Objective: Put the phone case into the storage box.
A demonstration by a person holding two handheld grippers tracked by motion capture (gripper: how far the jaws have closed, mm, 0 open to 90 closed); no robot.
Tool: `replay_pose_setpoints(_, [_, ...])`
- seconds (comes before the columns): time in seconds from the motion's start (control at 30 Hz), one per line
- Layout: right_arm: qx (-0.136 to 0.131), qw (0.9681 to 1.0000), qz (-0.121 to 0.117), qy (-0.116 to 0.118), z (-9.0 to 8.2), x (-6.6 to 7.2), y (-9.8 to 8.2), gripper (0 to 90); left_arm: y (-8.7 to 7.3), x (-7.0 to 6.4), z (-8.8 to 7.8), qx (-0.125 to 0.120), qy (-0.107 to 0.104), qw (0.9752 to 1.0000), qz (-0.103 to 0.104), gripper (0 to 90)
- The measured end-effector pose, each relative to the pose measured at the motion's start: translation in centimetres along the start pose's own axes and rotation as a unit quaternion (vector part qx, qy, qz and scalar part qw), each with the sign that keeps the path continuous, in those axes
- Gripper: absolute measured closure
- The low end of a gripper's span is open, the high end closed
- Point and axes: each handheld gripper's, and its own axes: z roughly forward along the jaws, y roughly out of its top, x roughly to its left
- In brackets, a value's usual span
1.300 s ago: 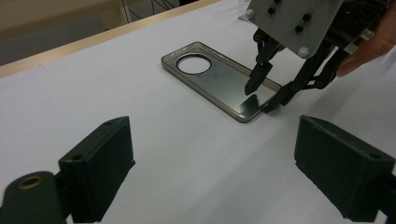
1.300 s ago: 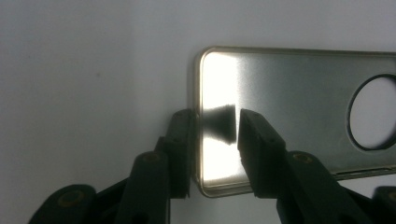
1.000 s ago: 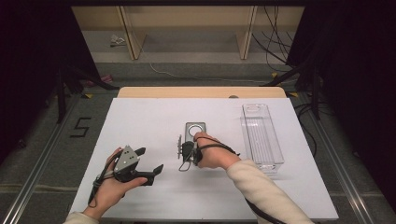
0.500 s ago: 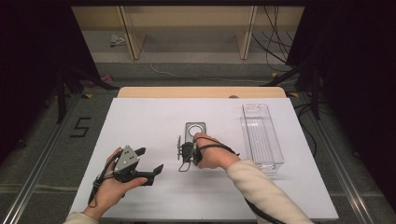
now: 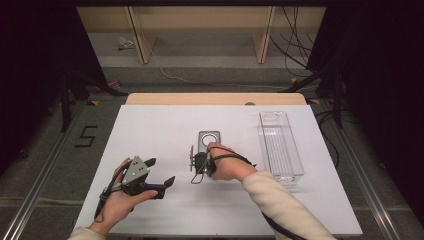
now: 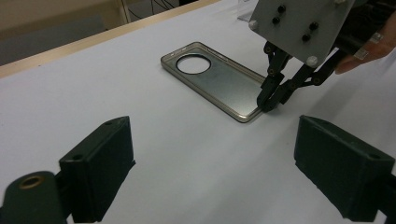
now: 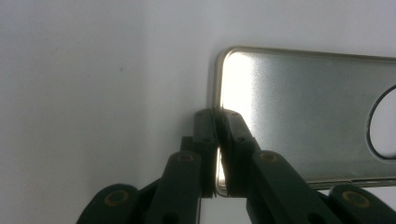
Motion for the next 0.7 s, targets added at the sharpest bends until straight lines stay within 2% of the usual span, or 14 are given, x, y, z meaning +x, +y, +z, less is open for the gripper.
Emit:
replay_pose_setpoints(0.37, [0.008,1.0000,-0.001,0.000,-0.12,0.06,0.06,87.5,0.00,0.00,0.00,0.000,0.000,1.0000,0.000,11.5])
replay_pose_setpoints(0.63, [0.003,1.0000,0.001,-0.005,-0.07,0.31,0.01,88.7,0.01,-0.01,-0.01,0.000,0.000,1.0000,0.000,11.6])
replay_pose_setpoints(0.7, [0.002,1.0000,-0.006,-0.007,-0.11,0.29,-0.03,88.9,0.01,0.00,-0.01,-0.001,0.000,1.0000,0.000,11.7])
